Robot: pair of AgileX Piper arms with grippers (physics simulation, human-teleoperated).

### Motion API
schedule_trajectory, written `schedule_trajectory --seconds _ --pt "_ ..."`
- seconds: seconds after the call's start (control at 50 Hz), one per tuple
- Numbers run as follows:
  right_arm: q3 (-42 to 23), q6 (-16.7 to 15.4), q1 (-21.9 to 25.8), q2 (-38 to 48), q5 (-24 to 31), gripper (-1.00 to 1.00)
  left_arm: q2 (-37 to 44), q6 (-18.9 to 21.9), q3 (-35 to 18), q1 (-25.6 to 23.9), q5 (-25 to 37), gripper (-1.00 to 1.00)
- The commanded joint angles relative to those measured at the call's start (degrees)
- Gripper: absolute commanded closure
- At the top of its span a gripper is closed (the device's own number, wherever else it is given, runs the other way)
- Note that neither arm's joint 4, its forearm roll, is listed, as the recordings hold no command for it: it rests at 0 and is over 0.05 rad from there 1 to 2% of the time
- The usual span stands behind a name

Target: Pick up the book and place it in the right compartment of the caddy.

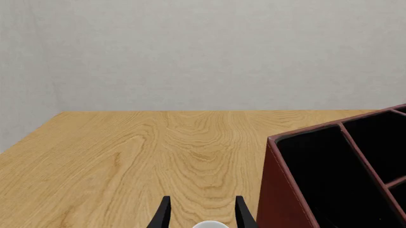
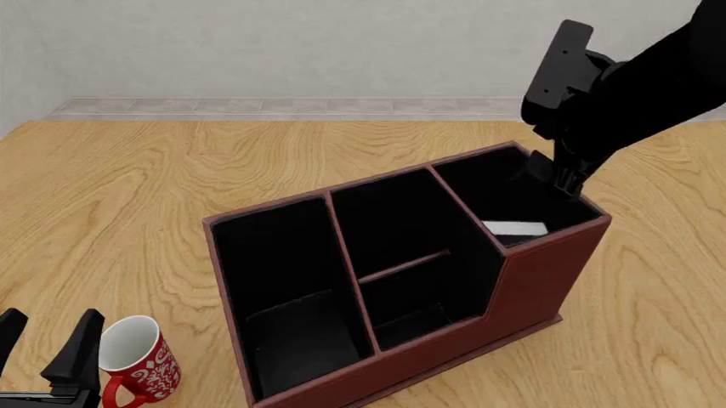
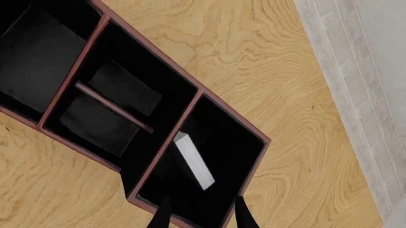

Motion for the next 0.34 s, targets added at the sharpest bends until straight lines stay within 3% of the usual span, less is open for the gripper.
schedule_trajectory --seconds 0.02,0.34 --pt "5.0 2.4 -1.4 -4.4 -5.1 -1.0 0.0 0.0 0.0 -0.1 0.0 -1.0" --pt "11.7 3.2 -0.8 -9.9 -11.7 -1.0 0.0 0.0 -0.1 -0.2 -0.1 -1.0"
